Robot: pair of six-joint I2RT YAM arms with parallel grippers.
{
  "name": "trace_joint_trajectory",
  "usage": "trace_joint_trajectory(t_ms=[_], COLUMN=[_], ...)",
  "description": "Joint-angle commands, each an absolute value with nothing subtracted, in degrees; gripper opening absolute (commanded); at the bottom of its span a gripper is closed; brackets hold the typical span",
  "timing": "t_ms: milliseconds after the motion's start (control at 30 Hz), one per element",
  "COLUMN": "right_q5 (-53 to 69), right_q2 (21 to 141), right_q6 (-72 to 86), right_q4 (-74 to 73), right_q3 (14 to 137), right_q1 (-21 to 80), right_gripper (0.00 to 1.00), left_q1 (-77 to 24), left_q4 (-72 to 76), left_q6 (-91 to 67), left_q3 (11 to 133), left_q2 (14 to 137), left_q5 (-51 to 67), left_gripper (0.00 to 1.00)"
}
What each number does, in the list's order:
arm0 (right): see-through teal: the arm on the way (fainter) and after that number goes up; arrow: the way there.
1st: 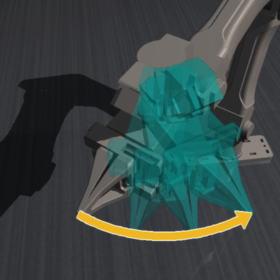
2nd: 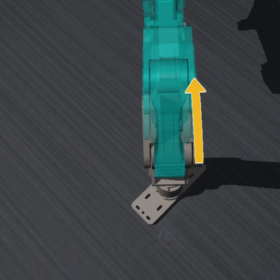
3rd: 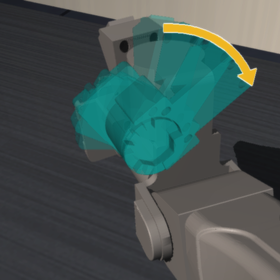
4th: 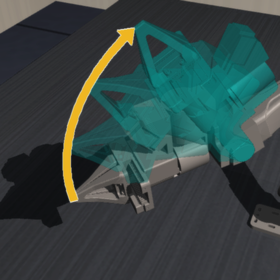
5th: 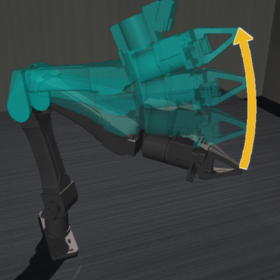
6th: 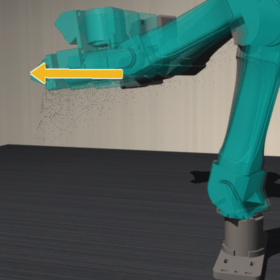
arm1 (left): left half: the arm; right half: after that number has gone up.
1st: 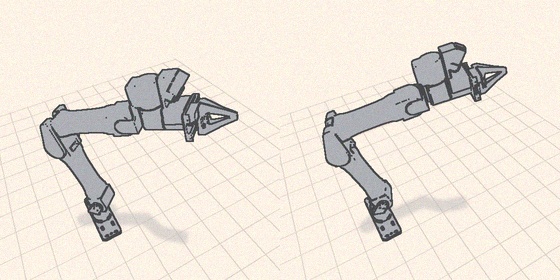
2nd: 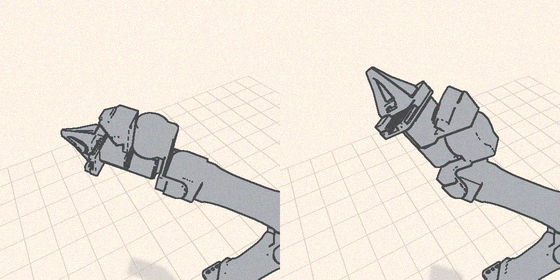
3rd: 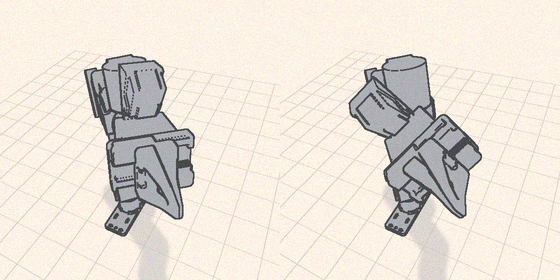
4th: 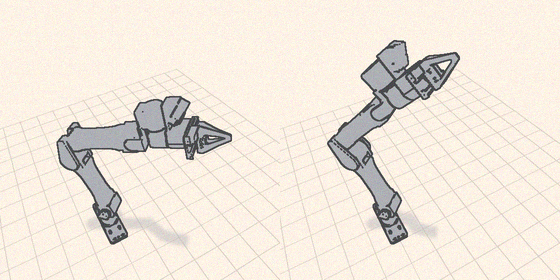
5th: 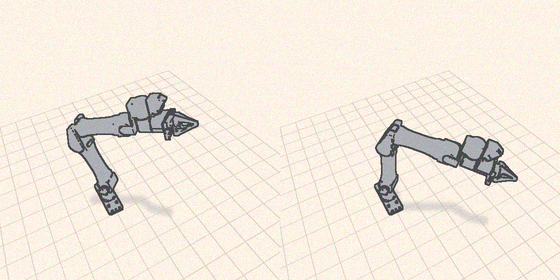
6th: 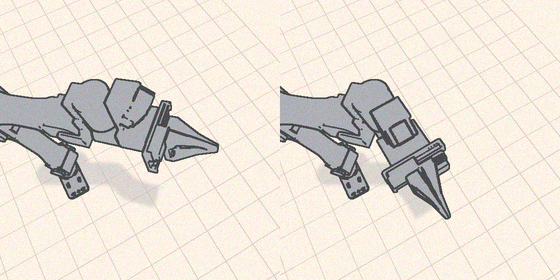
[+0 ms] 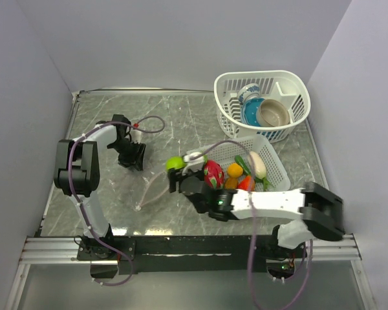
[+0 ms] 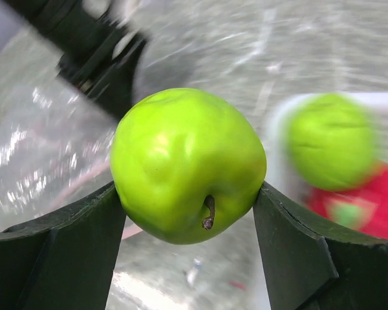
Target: Open the zip-top bag and remove the fake food
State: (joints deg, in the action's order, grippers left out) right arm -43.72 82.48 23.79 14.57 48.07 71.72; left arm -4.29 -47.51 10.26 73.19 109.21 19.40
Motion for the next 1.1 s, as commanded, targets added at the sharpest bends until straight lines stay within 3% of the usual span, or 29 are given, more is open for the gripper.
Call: trace_joint_trajectory(t_ms=[0, 67, 100, 167, 200, 267, 667, 1067], right_q5=[-51.2, -49.3, -48.3, -46.9, -46.7, -46.7, -52.5, -52.3], right_q2=[68.4, 64.4, 61.1, 58.6, 57.1, 56.1, 56.7, 54.9], right_q6=[34.0, 38.7, 39.4, 40.8, 41.4, 42.6, 42.3, 36.2], right_q4=[0.4, -7.0, -8.6, -13.6, -15.7, -21.3, -37.3, -31.4], right_q3=[44.6, 43.4, 42.3, 41.7, 42.2, 43.1, 53.7, 51.4], right_q1=[68.0, 64.0, 62.5, 59.8, 59.1, 58.3, 56.7, 55.6], right_gripper=[0.36, 0.39, 0.52, 0.69, 0.89, 1.0, 1.0, 1.0], left_q1=[-3.6, -3.6, -3.6, -3.6, -3.6, -3.6, -3.5, -3.0], left_q4=[-47.0, -47.9, -48.2, -49.0, -49.2, -49.5, -51.2, -49.8], left_q6=[11.3, 10.8, 10.6, 10.5, 10.5, 10.6, 12.0, 11.0], left_q3=[75.9, 77.2, 78.3, 78.9, 79.0, 78.9, 77.3, 76.8], left_q2=[106.0, 104.6, 103.4, 102.1, 100.6, 99.2, 93.3, 89.9], left_q5=[16.7, 17.0, 17.3, 17.9, 18.3, 18.7, 19.8, 19.9], left_gripper=[0.53, 0.56, 0.6, 0.77, 0.94, 0.99, 0.99, 0.99])
